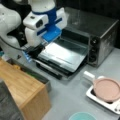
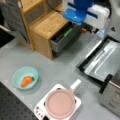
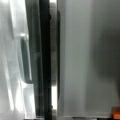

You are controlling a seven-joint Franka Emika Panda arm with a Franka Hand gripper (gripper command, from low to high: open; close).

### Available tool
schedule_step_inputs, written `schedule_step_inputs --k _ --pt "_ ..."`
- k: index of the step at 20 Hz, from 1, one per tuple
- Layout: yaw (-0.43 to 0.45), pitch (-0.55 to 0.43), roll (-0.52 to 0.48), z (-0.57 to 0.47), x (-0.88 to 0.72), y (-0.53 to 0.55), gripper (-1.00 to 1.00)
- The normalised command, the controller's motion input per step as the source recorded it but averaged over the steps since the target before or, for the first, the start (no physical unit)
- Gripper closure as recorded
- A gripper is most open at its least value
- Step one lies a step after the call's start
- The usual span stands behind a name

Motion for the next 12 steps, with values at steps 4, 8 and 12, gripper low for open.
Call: schedule_step_inputs --k 4,8,12 --pt "0.125 0.111 0.01 0.01 0.09 0.02 -1.0" --pt "0.044 0.125 -0.004 0.03 0.27 -0.02 -1.0" --pt "0.054 0.103 -0.029 0.05 0.45 -0.19 -1.0"
